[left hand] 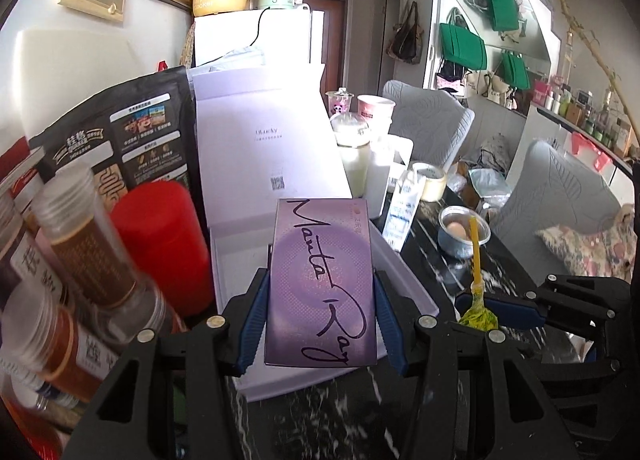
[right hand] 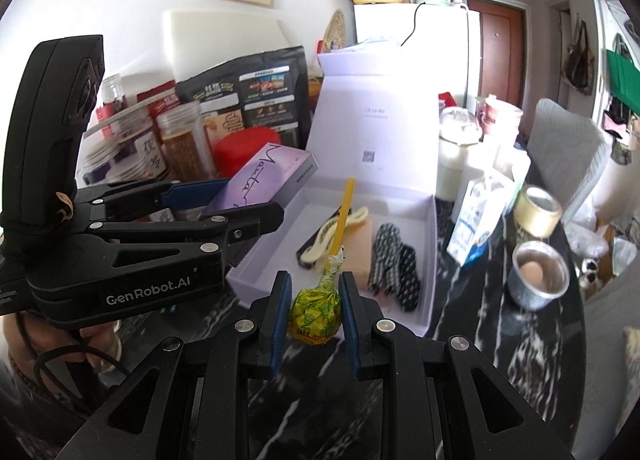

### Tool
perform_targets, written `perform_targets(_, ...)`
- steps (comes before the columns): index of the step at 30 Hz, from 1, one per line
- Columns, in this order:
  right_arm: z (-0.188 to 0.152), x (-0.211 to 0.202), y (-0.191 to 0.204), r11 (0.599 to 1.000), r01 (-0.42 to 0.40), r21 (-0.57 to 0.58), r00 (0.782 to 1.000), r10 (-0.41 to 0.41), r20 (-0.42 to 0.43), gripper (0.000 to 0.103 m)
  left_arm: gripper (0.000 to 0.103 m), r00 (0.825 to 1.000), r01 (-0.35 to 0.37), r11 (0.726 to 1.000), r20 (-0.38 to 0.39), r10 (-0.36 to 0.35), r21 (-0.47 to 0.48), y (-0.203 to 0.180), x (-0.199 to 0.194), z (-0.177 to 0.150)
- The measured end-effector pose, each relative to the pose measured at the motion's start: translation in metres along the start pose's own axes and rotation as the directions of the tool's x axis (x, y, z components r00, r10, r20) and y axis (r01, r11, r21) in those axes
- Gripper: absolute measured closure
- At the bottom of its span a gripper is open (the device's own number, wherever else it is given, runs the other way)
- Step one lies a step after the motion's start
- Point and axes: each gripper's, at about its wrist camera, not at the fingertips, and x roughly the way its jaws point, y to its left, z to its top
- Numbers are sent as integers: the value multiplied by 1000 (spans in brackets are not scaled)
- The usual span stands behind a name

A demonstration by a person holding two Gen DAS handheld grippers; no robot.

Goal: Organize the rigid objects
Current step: 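Lift the purple box and lollipop and carry both toward the white box, then lower the purple box and lollipop into the white box and open both grippers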

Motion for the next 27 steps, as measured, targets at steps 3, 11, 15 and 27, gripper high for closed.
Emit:
perform_targets(3,8,3,-6,1000,5,-6,1000,-5,12,79,53,1000,5,1000,7,-5,-8,1,7,10)
perform_targets(11,31,20,-27,1000,20,-3,999,-20,35,79,53,999,-17,1000,30,18,-17,6,29,36)
perform_targets(15,42,31,-37,1000,31,-4,999,-31,44,79,53,999,-31,999,31,31,-10,10,45,48)
perform_targets(27,69,69,-59,1000,13,11,998,-13,68,79,53,998,-61,998,-10,61,14,25,93,65)
